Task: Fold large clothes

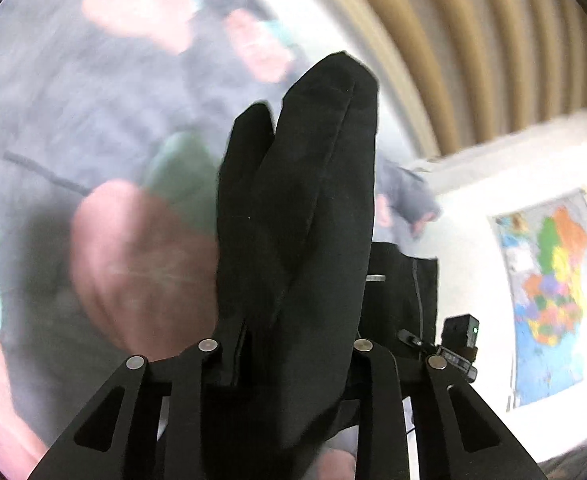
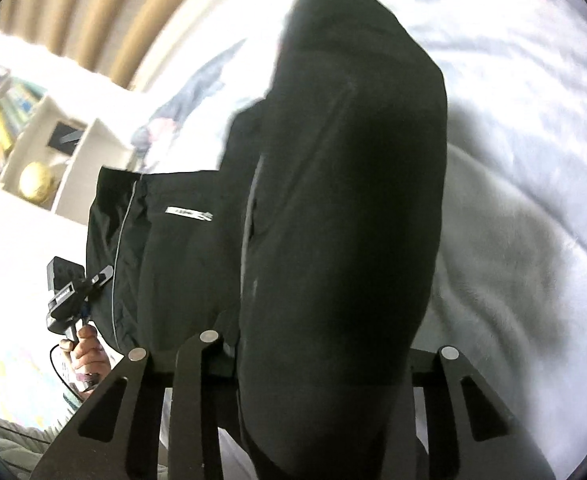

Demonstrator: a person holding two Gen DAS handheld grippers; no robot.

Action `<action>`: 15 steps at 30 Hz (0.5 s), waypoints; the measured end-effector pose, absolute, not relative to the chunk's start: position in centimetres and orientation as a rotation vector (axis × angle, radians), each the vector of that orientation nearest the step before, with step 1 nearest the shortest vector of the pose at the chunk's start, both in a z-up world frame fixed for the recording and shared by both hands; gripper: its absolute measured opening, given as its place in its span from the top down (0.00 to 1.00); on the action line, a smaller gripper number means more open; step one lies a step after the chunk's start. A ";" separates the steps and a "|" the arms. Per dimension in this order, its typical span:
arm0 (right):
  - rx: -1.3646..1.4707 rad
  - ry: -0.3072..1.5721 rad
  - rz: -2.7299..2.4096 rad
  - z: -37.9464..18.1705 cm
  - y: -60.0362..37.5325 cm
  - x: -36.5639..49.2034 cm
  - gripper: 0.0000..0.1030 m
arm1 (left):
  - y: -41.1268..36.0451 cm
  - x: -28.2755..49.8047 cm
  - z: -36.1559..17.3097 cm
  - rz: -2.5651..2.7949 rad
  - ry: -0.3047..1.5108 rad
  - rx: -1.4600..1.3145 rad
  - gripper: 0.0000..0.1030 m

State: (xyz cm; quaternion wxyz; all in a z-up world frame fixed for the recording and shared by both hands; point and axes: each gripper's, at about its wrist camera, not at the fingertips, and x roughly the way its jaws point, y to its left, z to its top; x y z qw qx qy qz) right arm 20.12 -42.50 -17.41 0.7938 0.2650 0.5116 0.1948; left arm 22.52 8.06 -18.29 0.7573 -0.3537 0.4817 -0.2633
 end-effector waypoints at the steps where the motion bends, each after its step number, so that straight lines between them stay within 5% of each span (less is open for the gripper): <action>1: 0.564 1.082 0.425 -16.5 -43.1 19.3 0.62 | 7.7 21.9 -17.2 -0.592 1.026 -0.767 0.84; 2: 0.565 1.054 0.440 -15.1 -43.0 18.2 0.62 | 7.6 20.9 -15.6 -0.670 0.982 -0.805 0.92; 6: 0.439 1.080 0.371 -12.0 -42.9 15.2 0.63 | 4.4 17.8 -11.0 -0.652 0.950 -0.609 0.91; 15: 0.447 1.341 0.133 -22.3 -45.7 14.8 0.38 | 8.0 20.5 -24.5 -0.225 1.289 -0.662 0.64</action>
